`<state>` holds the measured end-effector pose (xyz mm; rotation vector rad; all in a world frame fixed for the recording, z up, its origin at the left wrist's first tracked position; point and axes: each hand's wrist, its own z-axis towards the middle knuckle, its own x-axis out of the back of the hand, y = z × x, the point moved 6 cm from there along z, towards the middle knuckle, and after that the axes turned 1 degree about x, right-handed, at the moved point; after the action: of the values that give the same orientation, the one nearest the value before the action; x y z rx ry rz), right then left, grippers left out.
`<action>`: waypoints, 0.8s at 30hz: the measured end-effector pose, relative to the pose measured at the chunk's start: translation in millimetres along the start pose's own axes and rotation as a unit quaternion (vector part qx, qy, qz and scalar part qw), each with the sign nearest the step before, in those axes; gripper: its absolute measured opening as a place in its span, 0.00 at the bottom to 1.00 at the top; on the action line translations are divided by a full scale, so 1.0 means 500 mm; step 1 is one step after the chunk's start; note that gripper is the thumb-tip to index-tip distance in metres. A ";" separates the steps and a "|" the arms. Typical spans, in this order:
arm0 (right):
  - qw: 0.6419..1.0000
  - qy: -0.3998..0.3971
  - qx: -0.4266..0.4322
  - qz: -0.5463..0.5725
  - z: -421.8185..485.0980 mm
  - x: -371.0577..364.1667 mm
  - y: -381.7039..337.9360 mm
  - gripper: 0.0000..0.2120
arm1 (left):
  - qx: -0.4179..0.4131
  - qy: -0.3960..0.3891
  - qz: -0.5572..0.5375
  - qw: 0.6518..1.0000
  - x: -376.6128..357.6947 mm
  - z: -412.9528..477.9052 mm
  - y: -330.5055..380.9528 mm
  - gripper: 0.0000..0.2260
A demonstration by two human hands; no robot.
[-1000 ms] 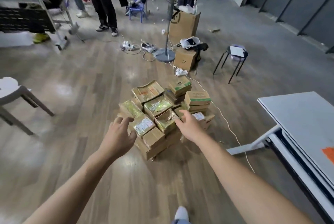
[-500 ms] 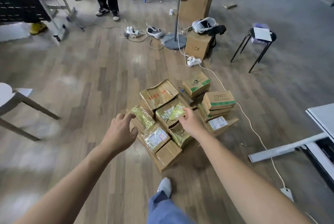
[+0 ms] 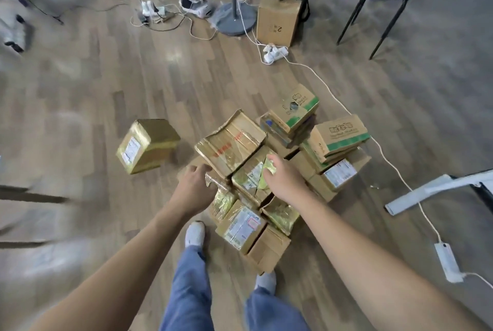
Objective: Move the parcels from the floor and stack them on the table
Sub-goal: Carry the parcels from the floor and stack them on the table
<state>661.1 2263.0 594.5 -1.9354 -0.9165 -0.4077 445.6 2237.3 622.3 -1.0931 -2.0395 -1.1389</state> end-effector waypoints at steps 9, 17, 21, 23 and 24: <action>0.995 0.038 -0.065 -0.058 0.334 -0.072 0.012 0.23 | 0.038 -0.106 -0.024 0.993 -0.093 0.338 -0.140 0.20; 0.980 0.067 -0.074 -0.173 0.559 -0.139 0.055 0.26 | 0.092 -0.144 -0.096 0.980 -0.185 0.488 -0.231 0.13; 0.972 0.055 -0.111 -0.200 0.618 -0.150 0.081 0.29 | 0.109 -0.163 -0.182 0.964 -0.214 0.506 -0.238 0.09; 0.969 0.058 -0.138 -0.195 0.628 -0.144 0.089 0.27 | 0.134 -0.164 -0.241 0.947 -0.214 0.514 -0.236 0.08; 0.970 0.059 -0.150 -0.182 0.630 -0.138 0.091 0.26 | 0.150 -0.160 -0.267 0.938 -0.211 0.517 -0.236 0.09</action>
<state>622.1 2487.8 362.4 -1.9830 -1.1884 -0.9129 379.1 2385.5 366.4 -0.6125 -2.7705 -0.8715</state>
